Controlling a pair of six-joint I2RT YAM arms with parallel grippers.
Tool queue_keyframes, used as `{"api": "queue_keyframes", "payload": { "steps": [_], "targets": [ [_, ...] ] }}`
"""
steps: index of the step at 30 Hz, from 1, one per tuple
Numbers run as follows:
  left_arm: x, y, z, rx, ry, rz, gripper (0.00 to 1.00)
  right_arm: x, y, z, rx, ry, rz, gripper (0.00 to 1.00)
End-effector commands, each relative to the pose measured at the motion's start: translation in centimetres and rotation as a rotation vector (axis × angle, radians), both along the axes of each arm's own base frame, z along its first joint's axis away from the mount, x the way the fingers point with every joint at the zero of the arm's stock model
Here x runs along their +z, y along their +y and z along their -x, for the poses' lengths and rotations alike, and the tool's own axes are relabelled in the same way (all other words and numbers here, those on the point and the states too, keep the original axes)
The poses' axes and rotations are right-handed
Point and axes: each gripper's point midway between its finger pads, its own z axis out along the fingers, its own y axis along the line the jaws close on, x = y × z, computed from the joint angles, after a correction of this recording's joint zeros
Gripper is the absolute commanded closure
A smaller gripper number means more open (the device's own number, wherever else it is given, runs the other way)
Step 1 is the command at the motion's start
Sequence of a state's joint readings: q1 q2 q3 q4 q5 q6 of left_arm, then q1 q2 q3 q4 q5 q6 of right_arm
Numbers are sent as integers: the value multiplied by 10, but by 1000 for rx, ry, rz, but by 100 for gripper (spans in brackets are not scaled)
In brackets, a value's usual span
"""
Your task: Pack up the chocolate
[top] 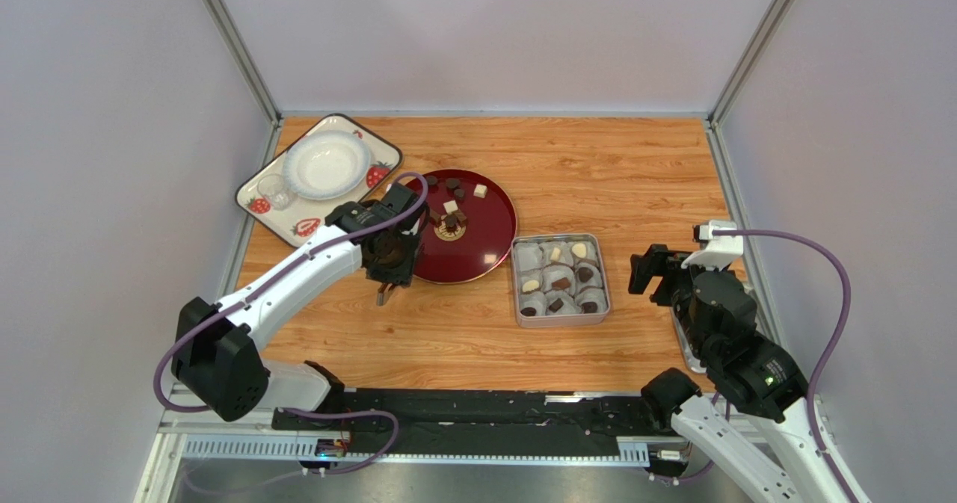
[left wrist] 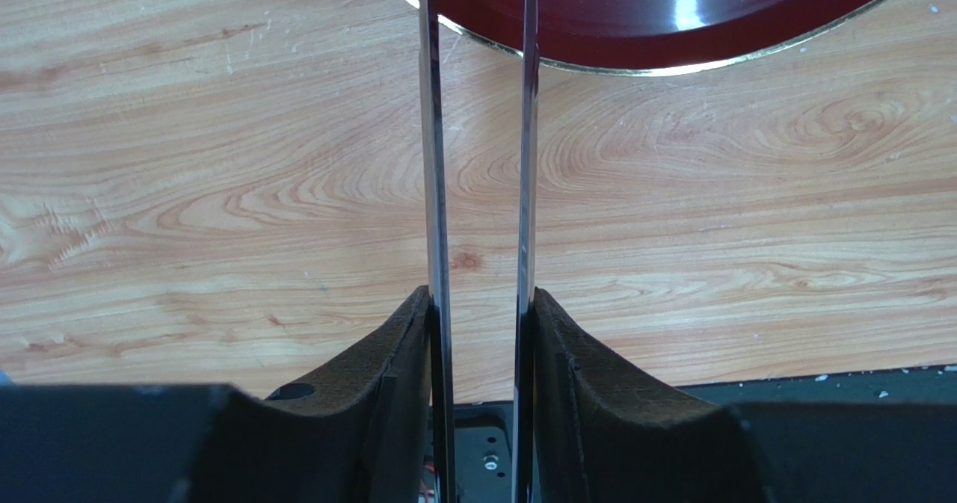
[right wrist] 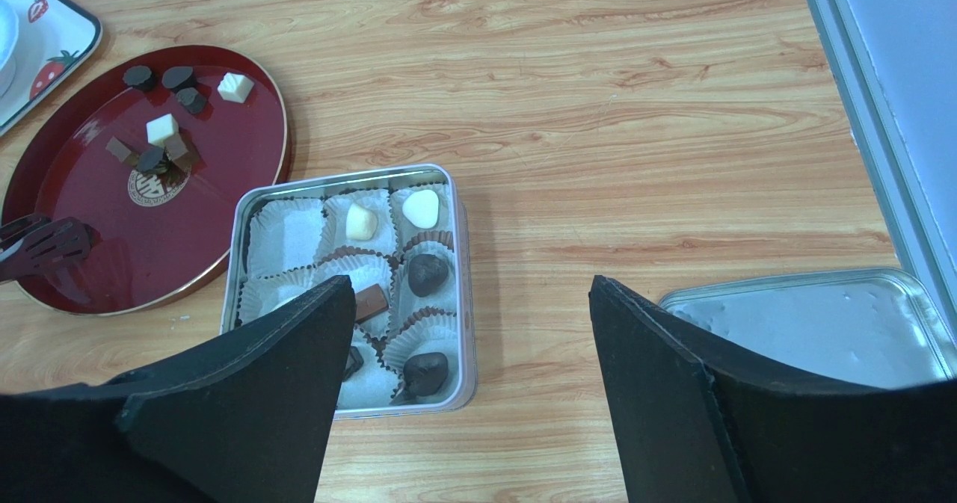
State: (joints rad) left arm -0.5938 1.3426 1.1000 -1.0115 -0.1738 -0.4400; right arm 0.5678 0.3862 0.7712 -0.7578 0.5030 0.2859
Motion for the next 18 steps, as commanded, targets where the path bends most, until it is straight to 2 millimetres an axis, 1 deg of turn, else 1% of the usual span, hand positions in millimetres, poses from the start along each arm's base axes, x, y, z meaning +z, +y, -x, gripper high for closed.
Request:
{"api": "queue_keyframes", "payload": {
  "steps": [1,4,9,16,17,18],
  "targets": [
    [0,-6,-5,8,-4,28,62,11,1,-3,5,-46,-16,20],
    [7,-11,-6,-4,-12,57,70,12,1,-3,5,-47,-17,20],
    [24,-23,-5,-51,-31,129,70,12,1,-3,5,-49,-18,20],
    [64,-47,-7,-143,-115,239,70,11,2,-3,5,-48,-21,20],
    [69,-57,-1,-190,-111,261,70,12,1,-3,4,-49,-21,20],
    [78,-64,-3,-213,-130,277,70,12,1,-3,4,-48,-19,20]
  ]
}}
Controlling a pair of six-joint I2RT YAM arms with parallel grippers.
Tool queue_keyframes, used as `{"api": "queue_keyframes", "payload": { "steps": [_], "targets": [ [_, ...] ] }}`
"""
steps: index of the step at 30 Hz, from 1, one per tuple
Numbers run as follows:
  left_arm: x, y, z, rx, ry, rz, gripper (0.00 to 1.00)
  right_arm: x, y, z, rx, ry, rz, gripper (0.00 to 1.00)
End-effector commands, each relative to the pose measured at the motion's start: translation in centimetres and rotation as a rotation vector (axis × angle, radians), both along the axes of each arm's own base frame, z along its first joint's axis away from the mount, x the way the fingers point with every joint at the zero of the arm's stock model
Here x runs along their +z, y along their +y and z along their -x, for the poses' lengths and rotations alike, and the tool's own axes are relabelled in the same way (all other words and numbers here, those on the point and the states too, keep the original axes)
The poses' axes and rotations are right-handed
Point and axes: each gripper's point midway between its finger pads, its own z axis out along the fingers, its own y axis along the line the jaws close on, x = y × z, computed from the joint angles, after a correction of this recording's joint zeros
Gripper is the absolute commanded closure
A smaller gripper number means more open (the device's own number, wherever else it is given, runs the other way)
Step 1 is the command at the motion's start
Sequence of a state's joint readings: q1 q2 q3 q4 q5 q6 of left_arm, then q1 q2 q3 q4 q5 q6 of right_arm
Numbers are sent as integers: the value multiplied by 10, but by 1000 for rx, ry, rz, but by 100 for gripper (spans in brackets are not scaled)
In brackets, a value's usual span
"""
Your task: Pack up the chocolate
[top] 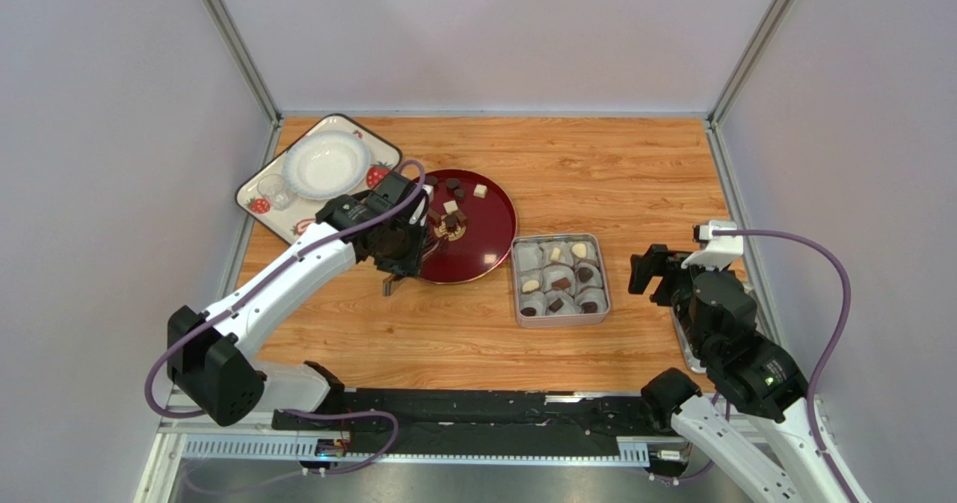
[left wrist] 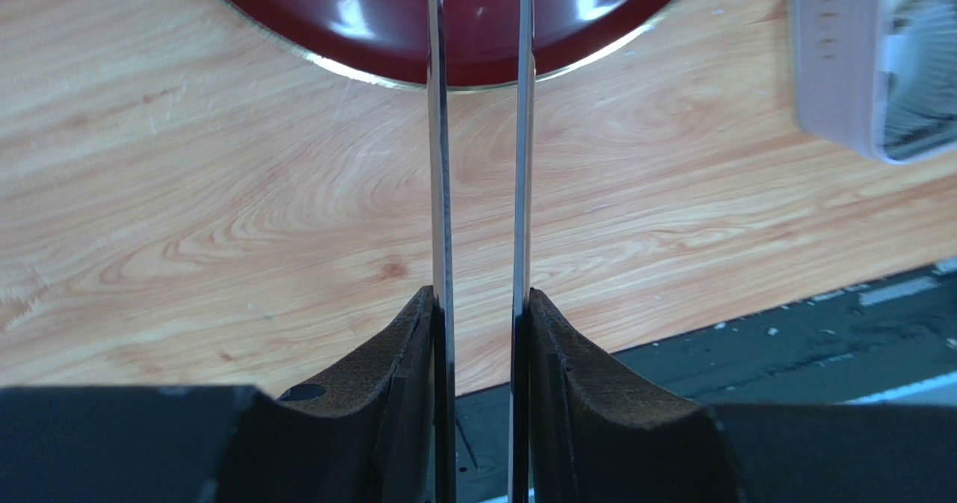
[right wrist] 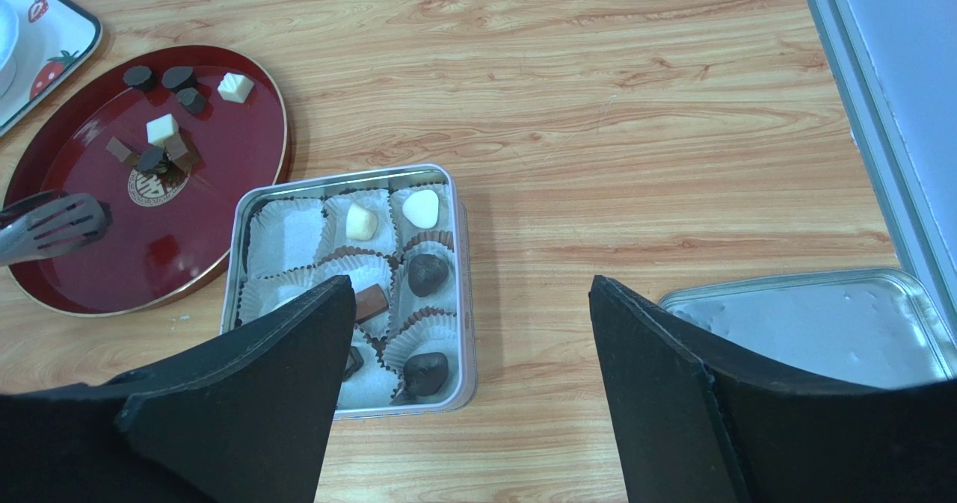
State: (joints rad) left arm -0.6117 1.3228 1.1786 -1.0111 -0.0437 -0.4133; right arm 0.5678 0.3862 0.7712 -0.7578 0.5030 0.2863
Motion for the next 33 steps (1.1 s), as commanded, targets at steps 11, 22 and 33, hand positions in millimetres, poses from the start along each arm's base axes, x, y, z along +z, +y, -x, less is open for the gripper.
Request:
{"api": "queue_keyframes", "payload": {
  "steps": [11,22,33],
  "targets": [
    [77,-105,5,-327,-140,159,70,11,1,-3,1,-46,-16,20],
    [59,-139,3,-411,-89,119,69,11,1,-3,1,-46,-16,20],
    [39,-144,4,-421,-50,67,66,11,0,-3,-1,-46,-14,20]
  ]
}}
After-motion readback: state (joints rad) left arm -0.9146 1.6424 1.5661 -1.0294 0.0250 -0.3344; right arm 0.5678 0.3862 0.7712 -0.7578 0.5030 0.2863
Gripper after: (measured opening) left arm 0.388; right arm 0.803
